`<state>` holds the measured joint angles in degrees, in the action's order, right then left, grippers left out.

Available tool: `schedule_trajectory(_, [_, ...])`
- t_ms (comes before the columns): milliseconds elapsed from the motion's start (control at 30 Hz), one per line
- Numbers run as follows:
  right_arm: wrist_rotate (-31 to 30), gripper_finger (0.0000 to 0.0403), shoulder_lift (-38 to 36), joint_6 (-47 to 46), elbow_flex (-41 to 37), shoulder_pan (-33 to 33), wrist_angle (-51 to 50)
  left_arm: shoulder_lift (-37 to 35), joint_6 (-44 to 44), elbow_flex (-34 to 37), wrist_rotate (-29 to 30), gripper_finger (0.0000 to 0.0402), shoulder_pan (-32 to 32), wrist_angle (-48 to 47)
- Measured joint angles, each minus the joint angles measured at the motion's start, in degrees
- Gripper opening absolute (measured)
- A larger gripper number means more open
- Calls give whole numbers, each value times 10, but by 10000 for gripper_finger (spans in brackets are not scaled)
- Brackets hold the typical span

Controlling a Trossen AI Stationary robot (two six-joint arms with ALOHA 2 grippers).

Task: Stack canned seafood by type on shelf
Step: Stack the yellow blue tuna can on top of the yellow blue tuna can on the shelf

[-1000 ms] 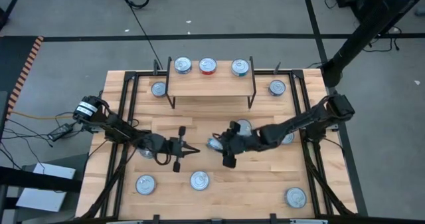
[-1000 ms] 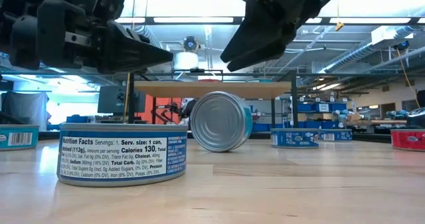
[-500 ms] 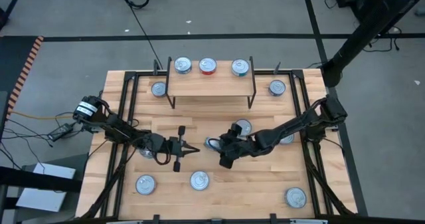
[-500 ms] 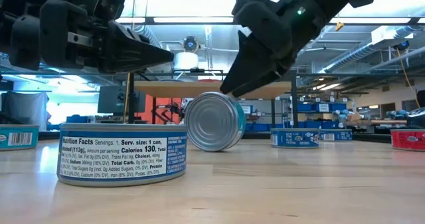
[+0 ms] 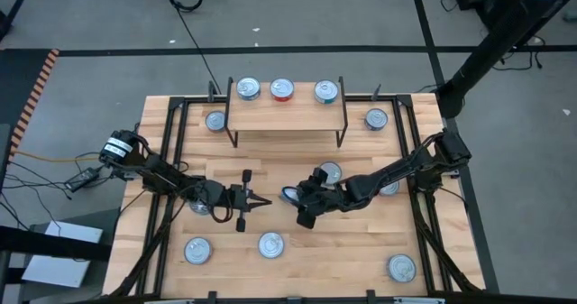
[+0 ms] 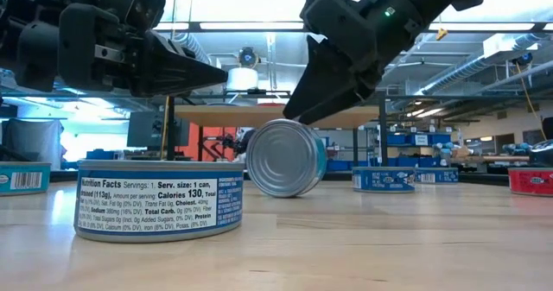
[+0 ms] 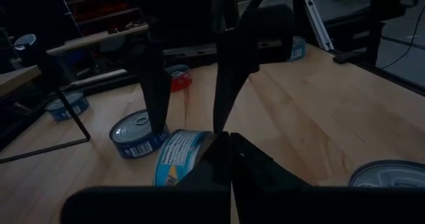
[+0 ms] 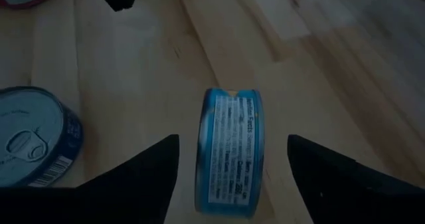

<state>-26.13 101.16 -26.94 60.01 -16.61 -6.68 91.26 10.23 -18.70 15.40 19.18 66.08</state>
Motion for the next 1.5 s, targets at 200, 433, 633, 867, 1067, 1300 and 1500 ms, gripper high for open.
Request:
schedule_trajectory(200, [1, 283, 16, -1, 0, 12, -1, 0, 0, 0, 0, 1, 0, 0])
schedule_trajectory(433, [3, 271, 17, 6, 0, 22, -7, 0, -1, 0, 0, 1, 0, -3])
schedule_trajectory(633, [21, 215, 16, 63, 0, 22, -6, 0, -1, 0, 0, 2, 0, -4])
schedule_trajectory(867, [35, 182, 16, 165, 0, 22, -5, 0, -1, 0, 0, 2, 0, -4])
schedule_trajectory(1067, [54, 217, 16, 168, 0, 30, -3, 0, -1, 0, 0, 2, 0, -5])
schedule_trajectory(1300, [111, 222, 17, 175, 0, 39, 3, 0, -2, 0, 0, 2, 0, -4])
schedule_trajectory(1500, [110, 172, 18, 177, 0, 46, 16, 0, -4, 0, 0, 2, 0, -5])
